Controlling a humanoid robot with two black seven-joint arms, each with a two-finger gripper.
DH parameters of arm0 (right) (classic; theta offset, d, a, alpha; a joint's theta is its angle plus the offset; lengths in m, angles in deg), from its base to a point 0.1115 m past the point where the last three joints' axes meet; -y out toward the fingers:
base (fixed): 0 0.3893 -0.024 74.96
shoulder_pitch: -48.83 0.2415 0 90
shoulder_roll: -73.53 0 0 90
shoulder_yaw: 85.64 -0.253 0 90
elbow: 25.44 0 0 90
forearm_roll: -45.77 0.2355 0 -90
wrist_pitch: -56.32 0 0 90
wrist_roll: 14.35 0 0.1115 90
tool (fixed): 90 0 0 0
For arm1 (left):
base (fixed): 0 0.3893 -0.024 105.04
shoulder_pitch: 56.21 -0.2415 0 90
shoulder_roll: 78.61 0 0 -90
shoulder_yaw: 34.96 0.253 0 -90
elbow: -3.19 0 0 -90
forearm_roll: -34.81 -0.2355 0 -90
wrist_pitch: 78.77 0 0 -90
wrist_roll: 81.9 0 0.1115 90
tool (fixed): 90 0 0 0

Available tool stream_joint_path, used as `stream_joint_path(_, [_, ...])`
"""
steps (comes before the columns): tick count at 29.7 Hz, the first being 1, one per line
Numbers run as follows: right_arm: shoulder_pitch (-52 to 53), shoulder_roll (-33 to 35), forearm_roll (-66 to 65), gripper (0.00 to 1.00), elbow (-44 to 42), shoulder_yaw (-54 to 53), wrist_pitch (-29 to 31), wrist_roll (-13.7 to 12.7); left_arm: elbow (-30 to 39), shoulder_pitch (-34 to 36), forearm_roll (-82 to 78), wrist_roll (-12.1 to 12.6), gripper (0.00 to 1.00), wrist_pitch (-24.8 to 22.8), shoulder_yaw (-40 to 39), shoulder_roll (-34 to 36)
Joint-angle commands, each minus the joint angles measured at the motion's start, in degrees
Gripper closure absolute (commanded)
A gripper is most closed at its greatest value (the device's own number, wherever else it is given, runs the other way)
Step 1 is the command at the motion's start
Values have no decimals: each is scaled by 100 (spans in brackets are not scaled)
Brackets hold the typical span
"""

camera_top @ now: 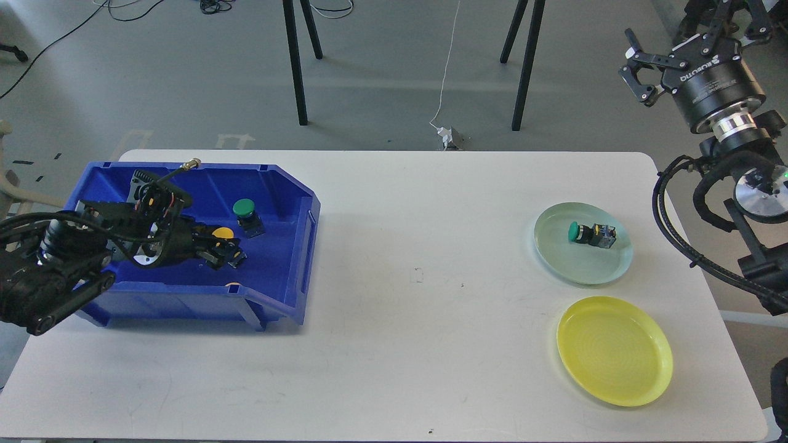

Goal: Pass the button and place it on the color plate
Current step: 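Grasp and lift the yellow-capped button with the left gripper, then hand the yellow button from the left gripper to the right gripper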

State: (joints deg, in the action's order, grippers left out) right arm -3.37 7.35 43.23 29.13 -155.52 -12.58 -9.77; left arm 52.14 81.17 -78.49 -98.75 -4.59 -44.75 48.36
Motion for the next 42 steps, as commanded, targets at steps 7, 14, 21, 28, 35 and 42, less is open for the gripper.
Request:
stream_joint_path(7, [0, 0, 0, 1, -16, 9, -9, 0, 632, 87, 219, 7, 70, -61, -40, 423])
stream_joint_path(14, [0, 0, -9, 1, -16, 9, -9, 0, 1986, 306, 308, 77, 70, -264, -93, 1469])
stream_joint_path(21, [-88, 52, 0, 1, 36, 0, 9, -9, 2943, 754, 1307, -2, 68, -351, -777, 2436])
stream_joint_path(28, [-114, 324, 0, 1, 115, 35, -9, -70, 3561, 1194, 2206, 33, 69, -712, -1551, 2176])
stream_joint_path(35, [-413, 492, -9, 1, 756, 105, -61, -193, 2675, 1115, 2540, 59, 71, -20, -1965, 331])
stream_joint_path(42, [-808, 606, -71, 1, 1828, 412, -448, -246, 2216, 896, 2610, 51, 71, 1440, -1912, -611])
